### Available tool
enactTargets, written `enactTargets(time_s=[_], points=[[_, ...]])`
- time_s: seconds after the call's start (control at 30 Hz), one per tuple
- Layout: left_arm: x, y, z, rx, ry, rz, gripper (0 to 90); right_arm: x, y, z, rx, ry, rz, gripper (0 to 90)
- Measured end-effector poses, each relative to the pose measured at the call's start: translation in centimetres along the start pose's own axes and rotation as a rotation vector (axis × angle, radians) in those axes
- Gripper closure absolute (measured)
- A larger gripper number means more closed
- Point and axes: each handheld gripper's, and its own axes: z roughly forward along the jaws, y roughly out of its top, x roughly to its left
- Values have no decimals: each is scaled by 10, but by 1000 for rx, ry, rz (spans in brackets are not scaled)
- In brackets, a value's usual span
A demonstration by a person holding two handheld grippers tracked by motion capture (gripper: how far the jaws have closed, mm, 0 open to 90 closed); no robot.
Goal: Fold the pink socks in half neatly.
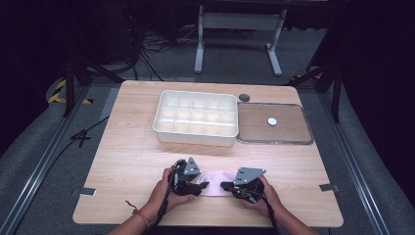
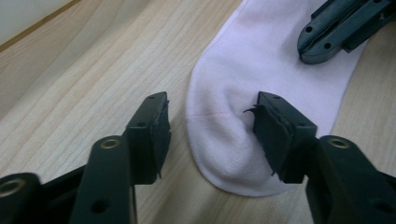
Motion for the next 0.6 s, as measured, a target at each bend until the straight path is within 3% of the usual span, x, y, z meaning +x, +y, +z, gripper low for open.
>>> enactTargets(time_s=[0.27,0.43,0.6], points=[[8,0,-3,14,-35,-28,680,8,4,4,2,-16,-19,886],[10,-1,-4,8,-65,-50,788,8,5,6,7,-10,-1,886],[10,-1,-3,-10,-78,-73,808,6,7,7,14,0,3,887]])
